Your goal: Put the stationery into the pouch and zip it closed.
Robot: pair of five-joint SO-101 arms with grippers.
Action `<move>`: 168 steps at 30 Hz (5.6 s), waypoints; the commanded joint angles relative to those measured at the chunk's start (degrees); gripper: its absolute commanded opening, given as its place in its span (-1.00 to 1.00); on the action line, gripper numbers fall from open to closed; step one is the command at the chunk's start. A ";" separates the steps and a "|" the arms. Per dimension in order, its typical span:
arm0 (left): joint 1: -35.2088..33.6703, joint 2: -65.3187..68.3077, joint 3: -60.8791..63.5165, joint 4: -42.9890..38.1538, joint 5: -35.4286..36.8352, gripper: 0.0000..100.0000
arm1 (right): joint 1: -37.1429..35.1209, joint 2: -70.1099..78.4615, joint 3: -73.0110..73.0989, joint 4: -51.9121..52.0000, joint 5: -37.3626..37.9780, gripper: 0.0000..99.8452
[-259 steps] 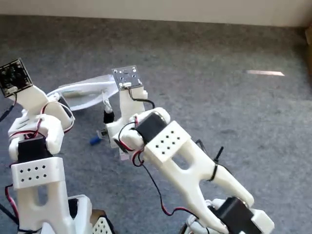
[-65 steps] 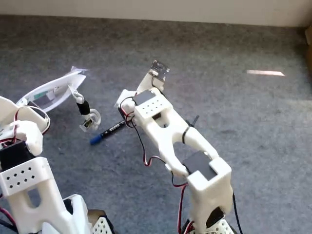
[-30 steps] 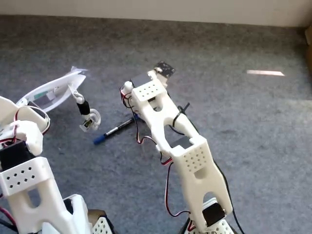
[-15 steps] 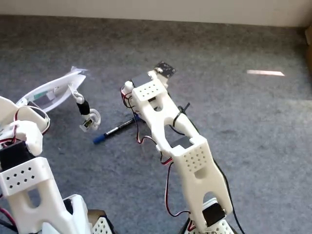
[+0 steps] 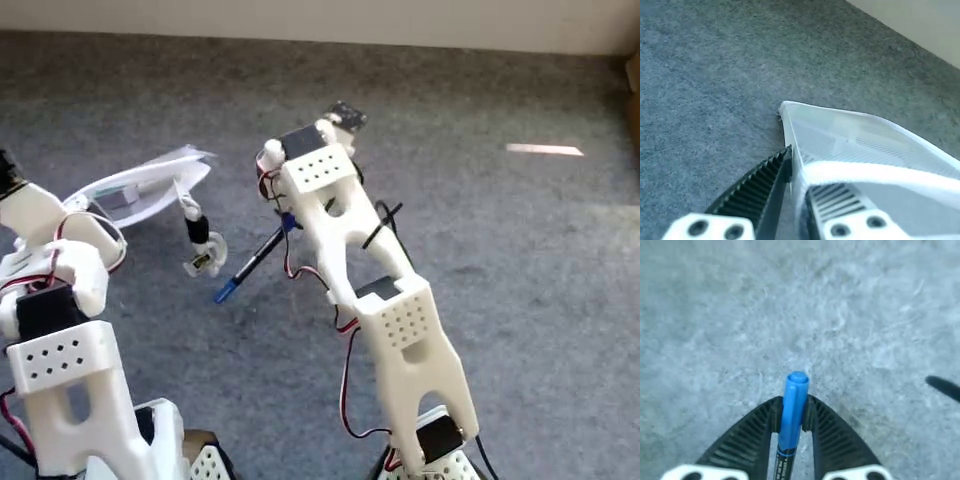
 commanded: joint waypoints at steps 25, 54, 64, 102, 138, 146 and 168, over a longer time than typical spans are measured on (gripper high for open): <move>21.76 -2.15 -6.73 4.48 -11.96 -0.99 | 2.95 -9.36 -11.74 5.67 10.11 -0.99; 17.19 -1.80 -9.98 10.64 -1.05 -0.98 | 7.43 -38.73 10.86 5.58 29.36 -0.99; 17.10 -1.80 -9.89 10.99 -1.23 -0.98 | 6.90 -56.92 18.77 5.41 32.18 -0.99; 17.01 -1.80 -8.75 10.73 -1.49 -0.98 | -1.45 -142.02 127.69 -108.09 32.18 -0.99; 17.01 -1.80 -8.66 10.64 -3.25 -0.98 | -7.69 -113.89 138.51 -147.56 47.38 -0.99; 17.01 -1.80 -8.66 10.64 -3.43 -0.98 | -16.04 -111.08 139.03 -147.30 57.32 -0.99; 16.92 -1.80 -8.66 10.81 -3.43 -0.98 | -17.54 -111.34 140.26 -130.59 58.37 -0.70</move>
